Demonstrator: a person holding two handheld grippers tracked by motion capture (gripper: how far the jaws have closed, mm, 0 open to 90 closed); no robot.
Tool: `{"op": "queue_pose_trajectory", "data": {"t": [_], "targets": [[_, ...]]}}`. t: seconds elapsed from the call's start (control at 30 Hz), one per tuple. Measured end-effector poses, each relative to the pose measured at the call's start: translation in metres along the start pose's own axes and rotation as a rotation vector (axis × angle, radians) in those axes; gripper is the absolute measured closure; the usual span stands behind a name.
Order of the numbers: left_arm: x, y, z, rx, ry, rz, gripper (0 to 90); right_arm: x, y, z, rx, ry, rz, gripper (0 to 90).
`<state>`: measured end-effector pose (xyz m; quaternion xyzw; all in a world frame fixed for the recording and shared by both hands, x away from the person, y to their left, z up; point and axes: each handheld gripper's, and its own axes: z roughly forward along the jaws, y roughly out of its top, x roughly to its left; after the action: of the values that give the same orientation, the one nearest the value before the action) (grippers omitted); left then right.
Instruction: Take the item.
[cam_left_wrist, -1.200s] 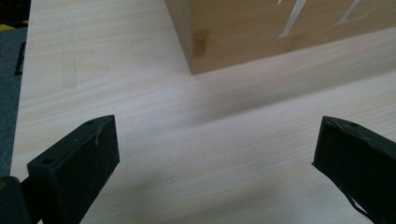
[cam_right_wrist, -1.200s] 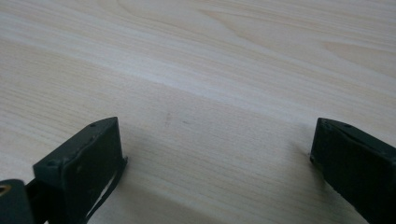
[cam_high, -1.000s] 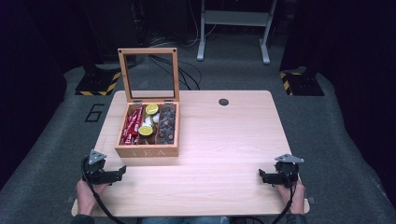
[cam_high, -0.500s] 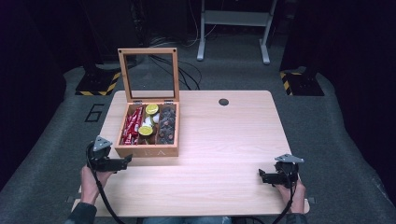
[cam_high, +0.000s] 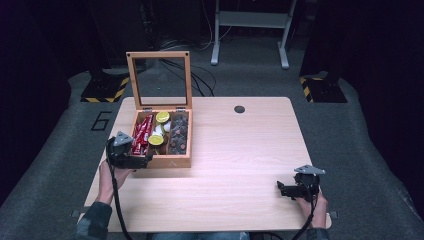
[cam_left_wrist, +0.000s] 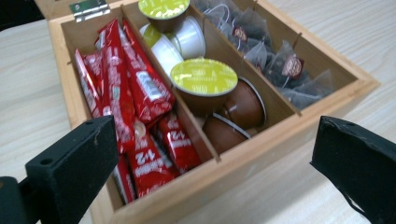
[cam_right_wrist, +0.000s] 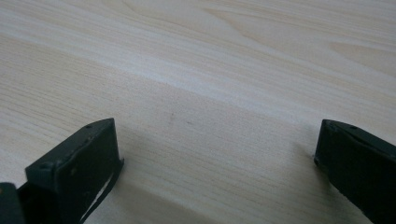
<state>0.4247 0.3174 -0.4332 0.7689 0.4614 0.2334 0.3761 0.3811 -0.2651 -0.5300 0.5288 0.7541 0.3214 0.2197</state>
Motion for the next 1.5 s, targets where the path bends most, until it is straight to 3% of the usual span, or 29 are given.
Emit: {"op": "queue_pose_trajectory", "data": {"t": [0.3, 0.43, 0.67, 0.9, 1.27, 1.5], "targets": [[0.004, 0.017, 0.022, 0.021, -0.027, -0.008, 0.3, 0.0, 0.0, 0.0, -0.001, -0.003, 0.0, 0.0], [0.004, 0.022, 0.033, 0.041, -0.013, 0.009, 1.0, 0.0, 0.0, 0.0, -0.001, -0.004, 0.0, 0.0], [0.003, 0.024, 0.051, 0.089, 0.004, 0.036, 14.3, 0.0, 0.0, 0.0, -0.002, -0.005, 0.0, 0.0], [0.001, 0.024, 0.067, 0.11, 0.012, 0.048, 17.3, 0.0, 0.0, 0.0, -0.002, -0.007, 0.002, 0.0], [-0.003, 0.025, 0.073, 0.117, 0.064, 0.076, 25.5, 0.0, 0.0, 0.0, -0.001, -0.006, 0.0, 0.0], [-0.001, 0.024, 0.072, 0.119, 0.069, 0.058, 31.6, -0.001, 0.0, 0.0, -0.004, -0.007, -0.004, 0.0]]}}
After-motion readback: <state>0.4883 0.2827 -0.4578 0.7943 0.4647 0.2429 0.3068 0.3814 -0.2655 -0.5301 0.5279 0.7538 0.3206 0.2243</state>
